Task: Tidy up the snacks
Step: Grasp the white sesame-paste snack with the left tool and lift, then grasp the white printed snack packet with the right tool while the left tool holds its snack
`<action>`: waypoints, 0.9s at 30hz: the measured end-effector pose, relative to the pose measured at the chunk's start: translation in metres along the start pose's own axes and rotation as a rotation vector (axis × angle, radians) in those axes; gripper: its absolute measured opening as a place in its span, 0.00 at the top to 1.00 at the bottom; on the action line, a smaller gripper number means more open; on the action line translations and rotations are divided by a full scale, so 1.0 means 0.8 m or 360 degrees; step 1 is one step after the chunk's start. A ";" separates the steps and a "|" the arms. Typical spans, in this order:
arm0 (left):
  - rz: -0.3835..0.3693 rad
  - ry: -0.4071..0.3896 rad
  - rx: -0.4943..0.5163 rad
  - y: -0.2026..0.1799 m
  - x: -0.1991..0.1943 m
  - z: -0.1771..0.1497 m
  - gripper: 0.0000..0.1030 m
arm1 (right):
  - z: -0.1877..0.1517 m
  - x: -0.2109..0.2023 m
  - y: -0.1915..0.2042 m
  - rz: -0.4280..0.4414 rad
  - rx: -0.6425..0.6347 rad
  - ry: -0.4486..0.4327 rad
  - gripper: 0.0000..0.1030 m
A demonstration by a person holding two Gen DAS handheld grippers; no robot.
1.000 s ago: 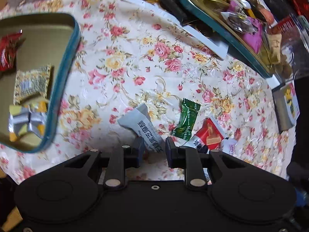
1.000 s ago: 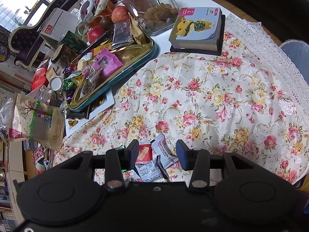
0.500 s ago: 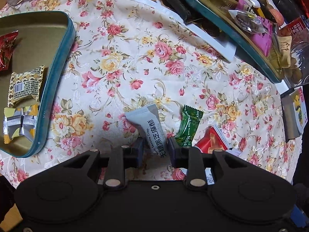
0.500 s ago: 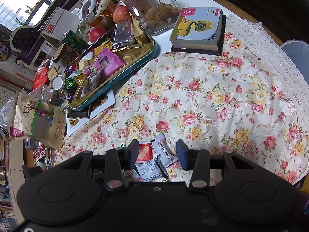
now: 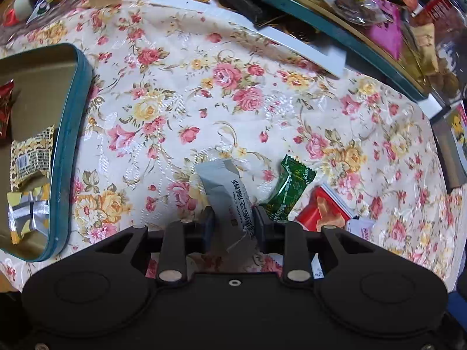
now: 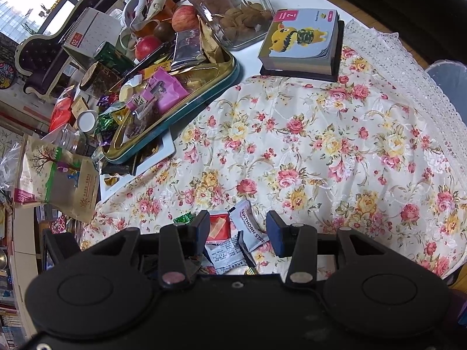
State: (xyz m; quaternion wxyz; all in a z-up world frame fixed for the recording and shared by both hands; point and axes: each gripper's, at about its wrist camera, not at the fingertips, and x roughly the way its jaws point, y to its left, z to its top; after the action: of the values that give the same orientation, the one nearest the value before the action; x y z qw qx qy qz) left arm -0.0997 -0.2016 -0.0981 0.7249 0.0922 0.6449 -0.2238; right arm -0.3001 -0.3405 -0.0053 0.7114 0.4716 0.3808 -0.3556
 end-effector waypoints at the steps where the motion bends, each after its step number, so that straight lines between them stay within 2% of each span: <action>1: -0.0003 0.0006 0.0026 0.000 -0.002 -0.002 0.64 | 0.000 0.000 0.000 0.0003 0.0000 0.0002 0.56; 4: -0.0018 0.0032 0.0102 0.001 -0.014 -0.005 0.67 | -0.001 0.002 -0.001 -0.0004 0.0007 0.0010 0.56; 7: 0.0051 0.0038 0.0203 0.002 -0.027 -0.011 0.73 | -0.004 0.009 -0.001 -0.0022 0.0006 0.0032 0.56; 11: 0.0098 0.0057 0.0312 0.011 -0.042 -0.016 0.75 | -0.016 0.021 0.007 -0.0044 -0.0054 0.0080 0.55; 12: 0.0091 0.0079 0.0314 0.013 -0.044 -0.015 0.82 | -0.019 0.025 0.010 -0.0048 -0.0076 0.0094 0.55; 15: 0.0019 0.0125 0.0346 0.016 -0.045 -0.016 0.82 | -0.030 0.038 0.018 -0.0064 -0.0130 0.0138 0.55; 19: 0.0067 0.0122 0.0331 0.021 -0.034 -0.014 0.82 | -0.038 0.052 0.026 -0.0094 -0.0158 0.0168 0.54; 27: 0.0035 0.0199 0.0246 0.033 -0.030 -0.012 0.80 | -0.049 0.086 0.039 -0.0162 -0.0227 0.0223 0.51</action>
State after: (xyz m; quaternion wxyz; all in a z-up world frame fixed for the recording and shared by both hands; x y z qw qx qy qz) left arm -0.0981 -0.1696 -0.0804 0.6763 0.1687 0.6687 -0.2587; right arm -0.2497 -0.3038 -0.0633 0.6957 0.4236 0.4774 -0.3295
